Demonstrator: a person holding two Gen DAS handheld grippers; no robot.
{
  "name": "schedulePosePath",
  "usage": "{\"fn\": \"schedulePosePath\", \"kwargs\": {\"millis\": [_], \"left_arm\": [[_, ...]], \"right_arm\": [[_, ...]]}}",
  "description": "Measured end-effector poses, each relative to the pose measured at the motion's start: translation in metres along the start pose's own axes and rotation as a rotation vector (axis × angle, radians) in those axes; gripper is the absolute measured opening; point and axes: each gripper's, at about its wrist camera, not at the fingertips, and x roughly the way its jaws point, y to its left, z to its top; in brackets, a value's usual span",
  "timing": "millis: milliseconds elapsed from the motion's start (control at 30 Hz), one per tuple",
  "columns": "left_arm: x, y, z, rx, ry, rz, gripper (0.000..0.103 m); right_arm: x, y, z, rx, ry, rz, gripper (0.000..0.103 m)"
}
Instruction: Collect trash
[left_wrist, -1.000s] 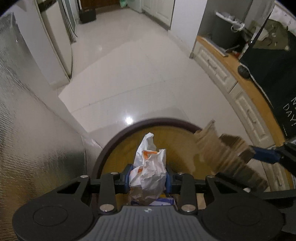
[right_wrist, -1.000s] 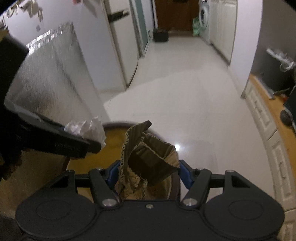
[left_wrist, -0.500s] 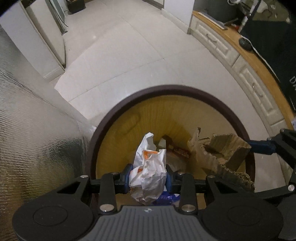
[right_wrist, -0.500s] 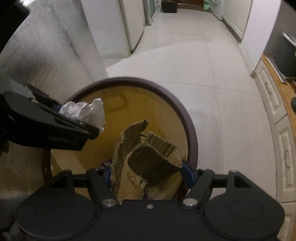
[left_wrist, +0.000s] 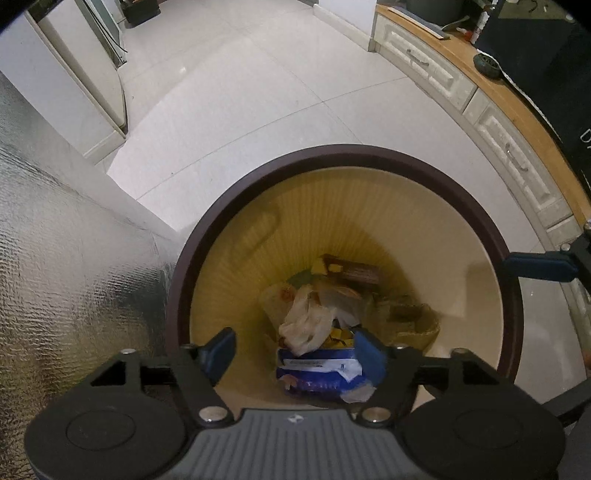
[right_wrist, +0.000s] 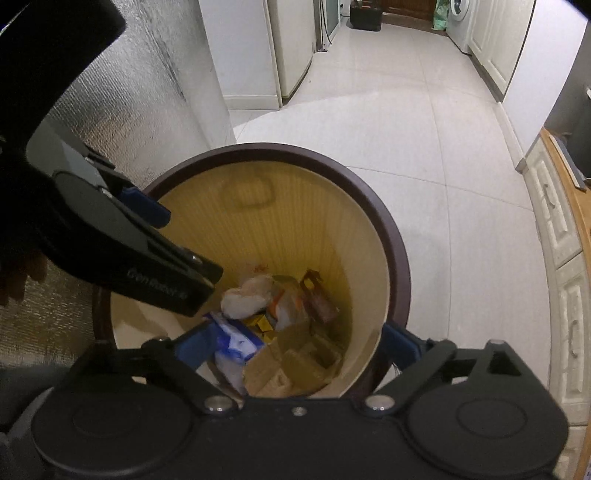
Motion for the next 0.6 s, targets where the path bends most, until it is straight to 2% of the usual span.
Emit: {"fn": "schedulePosePath", "kwargs": {"millis": [133,400,600], "left_arm": [[-0.002,0.002,0.000,-0.008,-0.002,-0.006,0.081],[-0.012,0.004,-0.006,-0.035,-0.006,-0.011,0.098],[-0.022,0.008,-0.012,-0.074,-0.006,-0.002,0.103]], "right_arm": [[-0.003,-0.001,-0.002,0.007,-0.004,0.006,0.101],[-0.015,0.001,0.000,0.015,-0.021,0.016,0.103],[-0.029,0.004,-0.001,0.018,-0.049,-0.005,0.103]]}}
